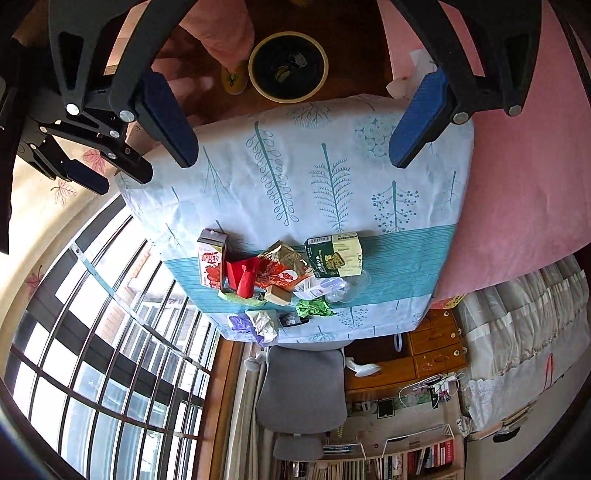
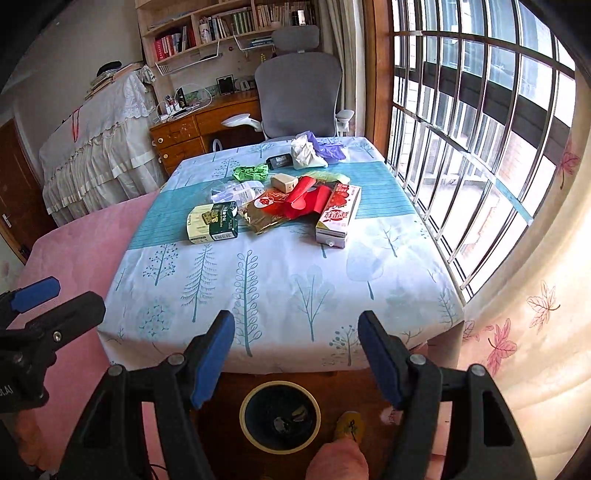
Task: Collect trash
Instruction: 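Grasp the red paper with the left tool while the right tool grasps the strawberry milk carton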
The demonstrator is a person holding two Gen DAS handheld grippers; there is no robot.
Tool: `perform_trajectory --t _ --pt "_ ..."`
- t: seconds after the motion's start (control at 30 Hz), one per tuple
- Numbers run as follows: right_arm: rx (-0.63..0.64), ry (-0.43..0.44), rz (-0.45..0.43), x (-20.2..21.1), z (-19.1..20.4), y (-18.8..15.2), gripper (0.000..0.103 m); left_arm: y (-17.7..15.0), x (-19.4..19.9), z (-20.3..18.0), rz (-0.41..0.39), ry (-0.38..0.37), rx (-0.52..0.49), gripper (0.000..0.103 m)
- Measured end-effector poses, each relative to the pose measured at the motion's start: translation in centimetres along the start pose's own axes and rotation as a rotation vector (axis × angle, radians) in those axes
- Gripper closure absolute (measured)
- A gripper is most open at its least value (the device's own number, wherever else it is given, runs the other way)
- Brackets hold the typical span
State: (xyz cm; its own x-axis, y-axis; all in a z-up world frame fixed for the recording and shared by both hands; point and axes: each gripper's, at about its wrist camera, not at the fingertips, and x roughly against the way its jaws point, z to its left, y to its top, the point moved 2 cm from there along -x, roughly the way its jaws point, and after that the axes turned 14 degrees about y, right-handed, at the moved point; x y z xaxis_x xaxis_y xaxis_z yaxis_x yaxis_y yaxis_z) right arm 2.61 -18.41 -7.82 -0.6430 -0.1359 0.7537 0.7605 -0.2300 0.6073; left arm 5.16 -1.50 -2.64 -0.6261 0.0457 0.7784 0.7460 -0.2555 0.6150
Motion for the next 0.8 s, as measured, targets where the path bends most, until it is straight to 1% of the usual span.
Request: perform_trajectory --t 0.07,0.17,0.23,0.3,0.37,0.47,0.57,0.63,0.7,0.8 --pt "-0.007 -0.004 0.014 -2.1 -1.8 1.9 0.033 1.9 -2.0 -1.0 0.002 0.015 -0.007 0.001" --pt "-0.033 0.036 0.056 -6.0 -4.5 4.9 0.033 5.0 -5.6 -2.6 0.012 0.038 -0.004 0.001" --pt "-0.046 0.053 0.102 -9.0 -6.3 6.8 0.033 7.1 -8.2 -3.7 0.040 0.059 0.008 0.001" --pt "-0.070 0.074 0.150 -12.0 -7.9 8.4 0.033 8.9 -10.7 -4.7 0.082 0.059 0.024 0.001" --pt "-0.085 0.100 0.195 -14.8 -9.2 9.8 0.033 10.4 -12.9 -5.8 0.106 0.062 0.030 0.001" --pt "-0.076 0.117 0.258 -18.9 -10.3 11.0 0.033 12.3 -15.8 -7.0 0.133 0.100 0.033 0.001" --pt "-0.090 0.119 0.311 -22.2 -11.3 11.9 0.033 13.6 -18.2 -7.9 0.177 0.114 0.052 0.001" --pt "-0.108 0.127 0.347 -23.9 -12.0 12.0 0.033 14.2 -19.5 -8.3 0.196 0.126 0.057 0.001" --pt "-0.090 0.103 0.391 -25.2 -12.5 11.8 0.033 14.5 -20.3 -8.7 0.209 0.138 0.054 0.001" --pt "-0.073 0.092 0.428 -26.3 -13.4 11.4 0.037 14.9 -21.6 -9.3 0.227 0.141 0.049 0.001"
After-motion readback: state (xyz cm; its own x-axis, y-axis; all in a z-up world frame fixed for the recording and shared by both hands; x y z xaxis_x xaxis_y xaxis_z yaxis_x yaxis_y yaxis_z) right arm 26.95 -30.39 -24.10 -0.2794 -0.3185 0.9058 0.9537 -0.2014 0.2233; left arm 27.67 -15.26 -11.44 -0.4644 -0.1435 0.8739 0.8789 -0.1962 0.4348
